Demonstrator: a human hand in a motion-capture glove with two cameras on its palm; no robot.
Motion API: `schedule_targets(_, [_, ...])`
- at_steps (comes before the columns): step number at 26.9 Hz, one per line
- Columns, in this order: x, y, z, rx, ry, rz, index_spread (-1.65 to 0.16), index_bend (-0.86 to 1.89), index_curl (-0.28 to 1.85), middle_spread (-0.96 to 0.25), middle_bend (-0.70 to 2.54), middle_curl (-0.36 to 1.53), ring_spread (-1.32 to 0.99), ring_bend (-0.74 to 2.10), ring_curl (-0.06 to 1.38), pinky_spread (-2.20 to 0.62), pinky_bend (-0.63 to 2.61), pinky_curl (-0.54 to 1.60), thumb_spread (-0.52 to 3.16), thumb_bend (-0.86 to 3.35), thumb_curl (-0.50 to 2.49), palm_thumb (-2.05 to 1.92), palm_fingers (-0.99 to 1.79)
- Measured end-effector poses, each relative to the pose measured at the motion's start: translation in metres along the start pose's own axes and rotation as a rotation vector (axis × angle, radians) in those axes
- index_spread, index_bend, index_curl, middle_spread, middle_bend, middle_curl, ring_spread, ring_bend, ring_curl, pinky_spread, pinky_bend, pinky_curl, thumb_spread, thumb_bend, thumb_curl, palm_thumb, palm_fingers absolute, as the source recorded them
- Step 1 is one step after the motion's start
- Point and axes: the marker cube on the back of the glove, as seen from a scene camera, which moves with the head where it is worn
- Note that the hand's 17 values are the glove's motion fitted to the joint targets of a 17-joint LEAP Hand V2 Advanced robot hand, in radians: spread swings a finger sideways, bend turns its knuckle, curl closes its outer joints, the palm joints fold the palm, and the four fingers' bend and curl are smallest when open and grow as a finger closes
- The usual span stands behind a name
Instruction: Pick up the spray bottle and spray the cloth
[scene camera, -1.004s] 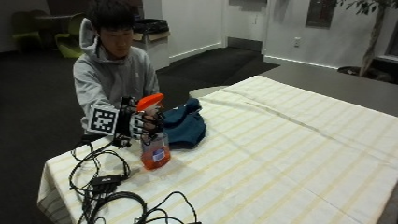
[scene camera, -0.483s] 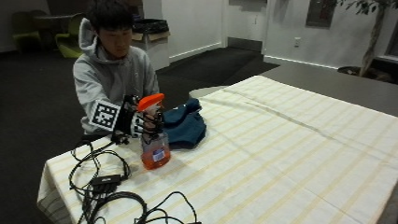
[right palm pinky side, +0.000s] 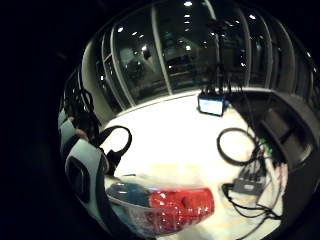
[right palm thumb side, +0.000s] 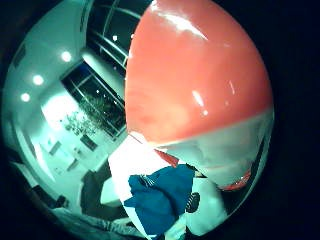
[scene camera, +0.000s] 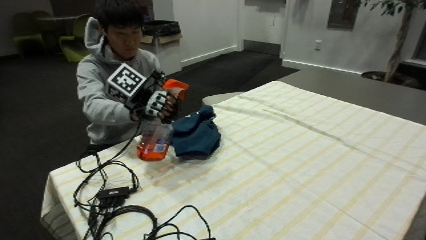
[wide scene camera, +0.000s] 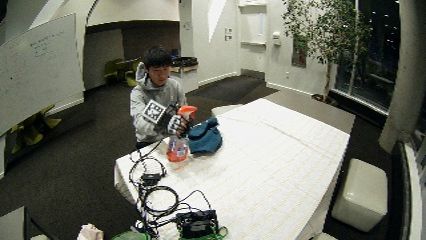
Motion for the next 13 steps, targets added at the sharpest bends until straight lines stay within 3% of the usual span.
schedule_targets(8, [-0.07,-0.012,-0.014,-0.222,0.203,-0.266,-0.23,0.35,0.53,-0.15,0.57,0.49,-0.19,0.6,0.46,-0.3,0.45,0.38,0.09,-0.03,0.71,1.03,1.39])
schedule_targets(13, [-0.097,-0.011,-0.009,-0.348,0.264,-0.336,-0.23,0.35,0.54,-0.15,0.57,0.49,-0.19,0.6,0.46,-0.3,0.45,0.38,0.09,-0.03,0.72,1.03,1.39])
